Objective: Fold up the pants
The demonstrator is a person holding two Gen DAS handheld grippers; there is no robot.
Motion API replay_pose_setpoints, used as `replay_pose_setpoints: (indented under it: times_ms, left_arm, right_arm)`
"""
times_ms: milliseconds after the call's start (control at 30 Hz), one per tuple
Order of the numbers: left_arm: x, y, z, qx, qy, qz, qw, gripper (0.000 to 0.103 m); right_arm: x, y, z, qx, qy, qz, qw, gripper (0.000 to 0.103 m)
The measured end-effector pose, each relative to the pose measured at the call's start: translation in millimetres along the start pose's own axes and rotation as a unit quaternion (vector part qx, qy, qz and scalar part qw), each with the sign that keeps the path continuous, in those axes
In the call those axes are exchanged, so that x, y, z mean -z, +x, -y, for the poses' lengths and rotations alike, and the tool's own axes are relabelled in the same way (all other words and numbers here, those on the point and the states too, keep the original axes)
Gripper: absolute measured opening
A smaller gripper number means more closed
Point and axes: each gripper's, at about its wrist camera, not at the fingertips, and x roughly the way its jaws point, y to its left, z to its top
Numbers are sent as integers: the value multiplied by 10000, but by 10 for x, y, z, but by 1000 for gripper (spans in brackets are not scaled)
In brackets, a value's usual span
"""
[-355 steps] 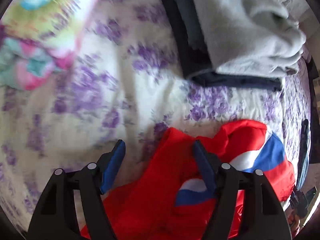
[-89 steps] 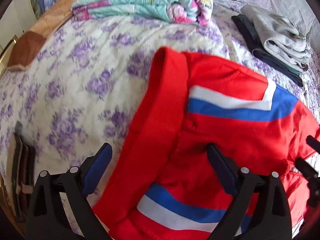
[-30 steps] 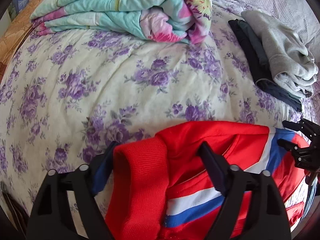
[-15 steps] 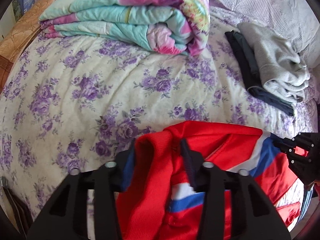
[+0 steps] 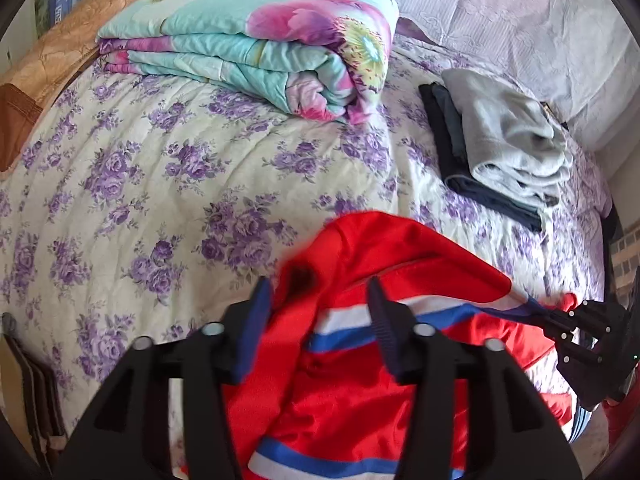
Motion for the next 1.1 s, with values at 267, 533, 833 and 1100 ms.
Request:
replay_pose_setpoints:
  times_ms: [267, 533, 833, 1100]
  left_arm:
    - [78, -43, 36, 530, -415, -458, 9967, 70]
    - [89, 19, -84, 1193, -1405, -911, 9786, 78]
    - [-1, 226, 168, 838, -1630, -1394, 9731, 79]
    - [142, 25, 1, 1037, -2124, -1301, 9629, 85]
  right_arm:
    - [194, -305, -393, 298, -357, 390, 9982, 6]
    - [465, -458, -709, 90, -361, 473, 9982, 6]
    - [771, -609, -917, -2, -237, 475, 9986, 6]
    - [997, -662, -1084, -15, -319, 374, 9988, 6]
